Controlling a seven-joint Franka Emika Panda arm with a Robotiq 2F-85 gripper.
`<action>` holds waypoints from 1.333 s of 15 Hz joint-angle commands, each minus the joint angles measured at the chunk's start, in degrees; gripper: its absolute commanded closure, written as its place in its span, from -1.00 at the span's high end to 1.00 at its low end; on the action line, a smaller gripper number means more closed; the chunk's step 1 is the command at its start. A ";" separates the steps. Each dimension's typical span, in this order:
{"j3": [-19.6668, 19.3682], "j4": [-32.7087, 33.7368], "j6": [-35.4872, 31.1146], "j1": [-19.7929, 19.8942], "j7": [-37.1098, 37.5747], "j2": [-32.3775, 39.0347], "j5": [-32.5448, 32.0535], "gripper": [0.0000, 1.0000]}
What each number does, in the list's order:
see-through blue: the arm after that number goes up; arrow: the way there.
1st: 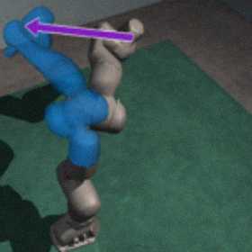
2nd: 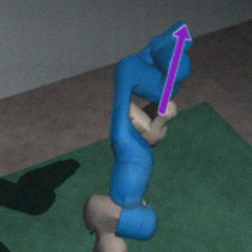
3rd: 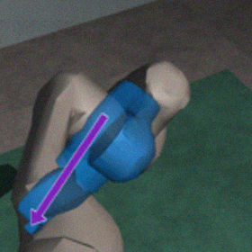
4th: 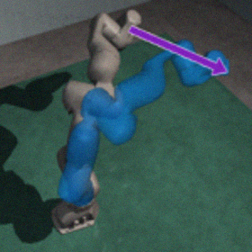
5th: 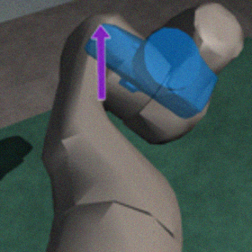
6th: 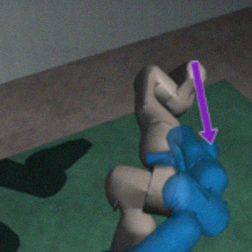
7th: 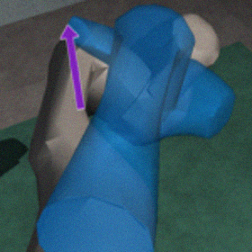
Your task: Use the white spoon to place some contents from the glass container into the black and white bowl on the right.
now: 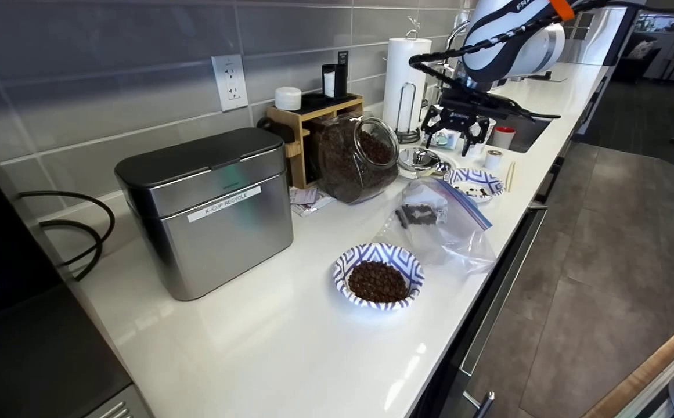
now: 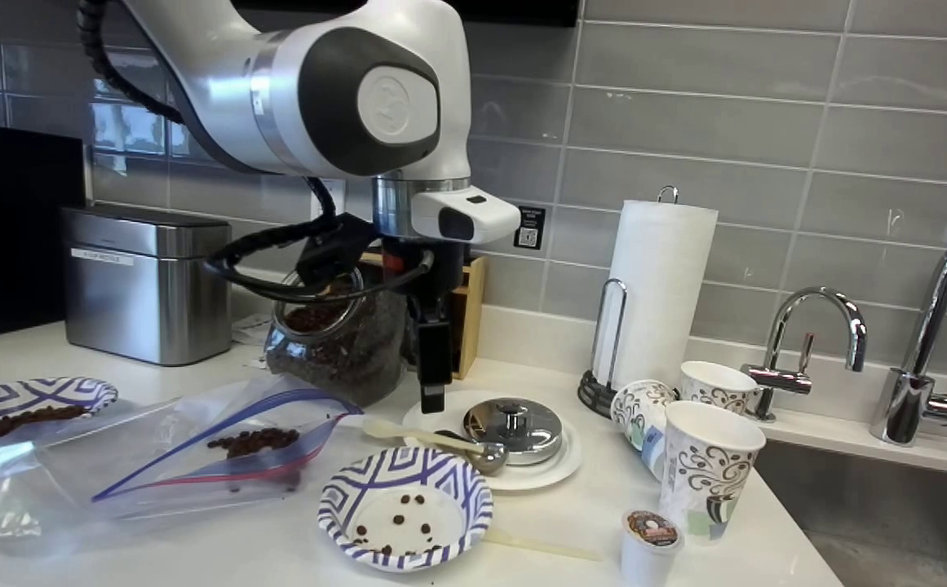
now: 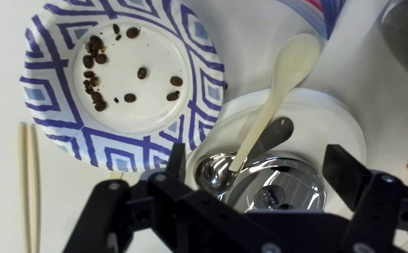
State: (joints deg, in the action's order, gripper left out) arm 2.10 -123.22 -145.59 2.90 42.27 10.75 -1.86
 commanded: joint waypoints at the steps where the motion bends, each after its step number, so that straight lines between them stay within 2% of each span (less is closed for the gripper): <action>1: -2.58 4.95 1.29 -3.21 2.22 4.73 0.85 1.00; 10: -4.53 8.36 1.26 -6.20 5.32 10.10 3.06 1.00; 20: -4.52 9.23 -0.10 -5.88 4.58 11.88 9.14 1.00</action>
State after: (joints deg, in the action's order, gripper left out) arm -1.85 -115.26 -145.54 -2.32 46.59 21.44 5.37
